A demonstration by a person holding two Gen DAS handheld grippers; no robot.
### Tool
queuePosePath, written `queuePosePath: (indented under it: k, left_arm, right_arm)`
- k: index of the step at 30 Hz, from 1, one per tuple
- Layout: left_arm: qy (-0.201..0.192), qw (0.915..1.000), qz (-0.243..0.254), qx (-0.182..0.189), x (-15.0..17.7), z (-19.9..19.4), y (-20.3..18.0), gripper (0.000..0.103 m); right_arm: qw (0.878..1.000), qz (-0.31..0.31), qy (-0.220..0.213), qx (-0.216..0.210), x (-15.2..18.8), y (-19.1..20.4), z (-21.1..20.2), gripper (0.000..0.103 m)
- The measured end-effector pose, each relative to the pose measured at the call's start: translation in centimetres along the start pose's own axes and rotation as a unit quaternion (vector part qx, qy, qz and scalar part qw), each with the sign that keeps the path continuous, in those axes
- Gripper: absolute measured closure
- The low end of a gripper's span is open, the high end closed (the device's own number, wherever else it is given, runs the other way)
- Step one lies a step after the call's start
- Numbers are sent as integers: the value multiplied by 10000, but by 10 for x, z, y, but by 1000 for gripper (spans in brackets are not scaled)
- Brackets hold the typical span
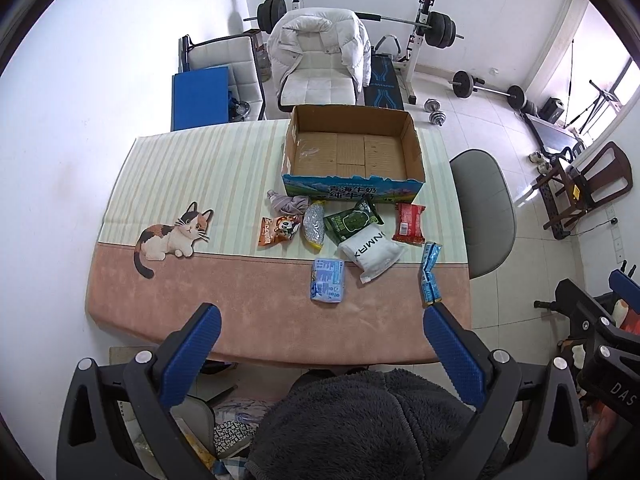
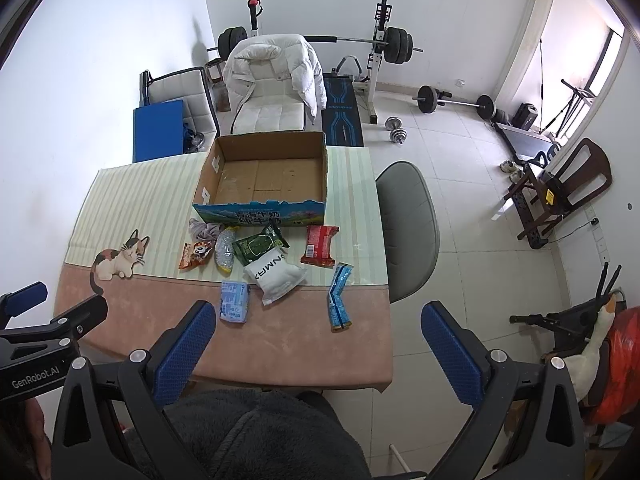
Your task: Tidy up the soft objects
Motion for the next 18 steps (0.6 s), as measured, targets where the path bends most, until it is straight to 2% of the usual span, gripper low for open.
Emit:
queuePosePath:
  k: [18]
  left_arm:
    - [3, 10000, -16, 22, -3, -2, 3, 0]
  right_arm:
    - [10000, -70, 5, -15, -2, 9, -2, 0]
Point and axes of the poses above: each gripper's, at about its wrist camera, not at the fingertips, and z roughly the way its jaws point, y to its left, x to its underside, the point moved 2 cm from there along z, roughly the way its jaws point, and after that the axes turned 12 degrees about y, right-handed, at the moved point
